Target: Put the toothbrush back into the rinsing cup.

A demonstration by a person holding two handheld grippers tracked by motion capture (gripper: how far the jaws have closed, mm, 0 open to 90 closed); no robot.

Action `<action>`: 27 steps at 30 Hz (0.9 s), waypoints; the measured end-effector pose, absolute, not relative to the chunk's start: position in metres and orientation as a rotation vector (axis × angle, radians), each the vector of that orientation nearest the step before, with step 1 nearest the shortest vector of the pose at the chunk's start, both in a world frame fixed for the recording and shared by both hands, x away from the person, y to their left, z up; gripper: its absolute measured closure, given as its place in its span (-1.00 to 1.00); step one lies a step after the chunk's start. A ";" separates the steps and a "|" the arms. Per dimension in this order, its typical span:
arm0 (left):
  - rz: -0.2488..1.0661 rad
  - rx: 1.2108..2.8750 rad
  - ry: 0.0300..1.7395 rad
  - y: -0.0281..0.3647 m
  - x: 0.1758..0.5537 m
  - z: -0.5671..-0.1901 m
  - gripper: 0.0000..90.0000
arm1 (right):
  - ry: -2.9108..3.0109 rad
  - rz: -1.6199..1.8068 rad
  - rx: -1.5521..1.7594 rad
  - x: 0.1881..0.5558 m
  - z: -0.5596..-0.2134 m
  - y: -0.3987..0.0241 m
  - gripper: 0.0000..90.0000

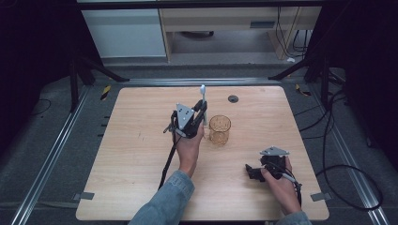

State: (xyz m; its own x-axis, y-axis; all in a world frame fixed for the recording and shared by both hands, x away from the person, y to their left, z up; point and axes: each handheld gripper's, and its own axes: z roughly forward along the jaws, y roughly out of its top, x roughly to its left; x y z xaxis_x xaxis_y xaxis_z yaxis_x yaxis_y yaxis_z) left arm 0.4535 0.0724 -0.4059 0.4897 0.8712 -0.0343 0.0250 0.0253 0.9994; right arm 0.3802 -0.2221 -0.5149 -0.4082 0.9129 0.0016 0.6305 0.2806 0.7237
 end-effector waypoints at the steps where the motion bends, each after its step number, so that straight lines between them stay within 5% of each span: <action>1: 0.793 1.394 0.851 0.072 0.454 -0.406 0.75 | 2.141 0.917 1.388 0.380 -0.515 -0.222 -0.99; 27: 0.775 1.417 0.857 0.072 0.455 -0.437 0.75 | 2.148 0.920 1.373 0.380 -0.515 -0.222 -0.99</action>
State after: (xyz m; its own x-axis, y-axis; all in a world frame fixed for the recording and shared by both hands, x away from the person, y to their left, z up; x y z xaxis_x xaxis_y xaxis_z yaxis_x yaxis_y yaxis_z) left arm 0.4547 0.0720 -0.4369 0.4990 0.8656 -0.0407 0.0457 0.0206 0.9987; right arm 0.3804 -0.2220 -0.5152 -0.4185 0.9082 -0.0032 0.6244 0.2903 0.7251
